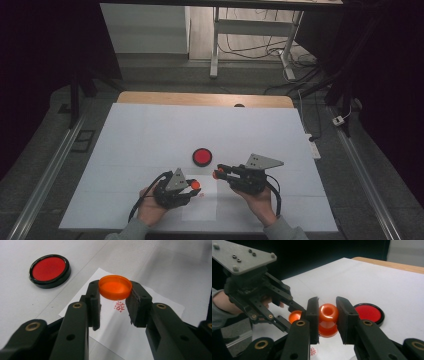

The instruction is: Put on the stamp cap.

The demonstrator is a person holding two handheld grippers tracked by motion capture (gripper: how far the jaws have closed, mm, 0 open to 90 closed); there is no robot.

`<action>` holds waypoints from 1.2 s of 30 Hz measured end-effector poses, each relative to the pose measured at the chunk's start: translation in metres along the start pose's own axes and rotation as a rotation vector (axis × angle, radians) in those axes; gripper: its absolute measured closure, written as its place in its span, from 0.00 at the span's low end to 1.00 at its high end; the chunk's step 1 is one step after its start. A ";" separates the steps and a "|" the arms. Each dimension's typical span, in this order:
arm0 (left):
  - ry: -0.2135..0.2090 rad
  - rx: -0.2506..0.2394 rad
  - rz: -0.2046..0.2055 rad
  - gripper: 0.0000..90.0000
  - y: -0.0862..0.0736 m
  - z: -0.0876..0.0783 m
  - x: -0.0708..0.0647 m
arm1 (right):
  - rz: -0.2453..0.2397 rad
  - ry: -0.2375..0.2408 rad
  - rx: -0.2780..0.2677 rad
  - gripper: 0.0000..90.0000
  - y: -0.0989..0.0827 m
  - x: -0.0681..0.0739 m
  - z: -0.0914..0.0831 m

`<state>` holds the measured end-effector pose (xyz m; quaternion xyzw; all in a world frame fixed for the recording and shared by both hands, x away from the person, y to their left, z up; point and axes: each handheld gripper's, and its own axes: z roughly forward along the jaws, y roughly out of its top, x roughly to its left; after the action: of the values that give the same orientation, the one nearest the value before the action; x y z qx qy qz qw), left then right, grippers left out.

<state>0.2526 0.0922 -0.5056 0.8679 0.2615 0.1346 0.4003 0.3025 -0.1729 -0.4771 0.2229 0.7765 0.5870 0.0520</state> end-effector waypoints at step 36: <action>-0.010 0.007 0.008 0.72 0.001 0.003 -0.003 | -0.027 0.063 0.032 0.80 -0.002 0.019 0.023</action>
<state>0.2514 0.0880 -0.5073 0.8711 0.2563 0.1308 0.3980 0.2929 -0.1454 -0.4823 0.1947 0.7902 0.5803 0.0319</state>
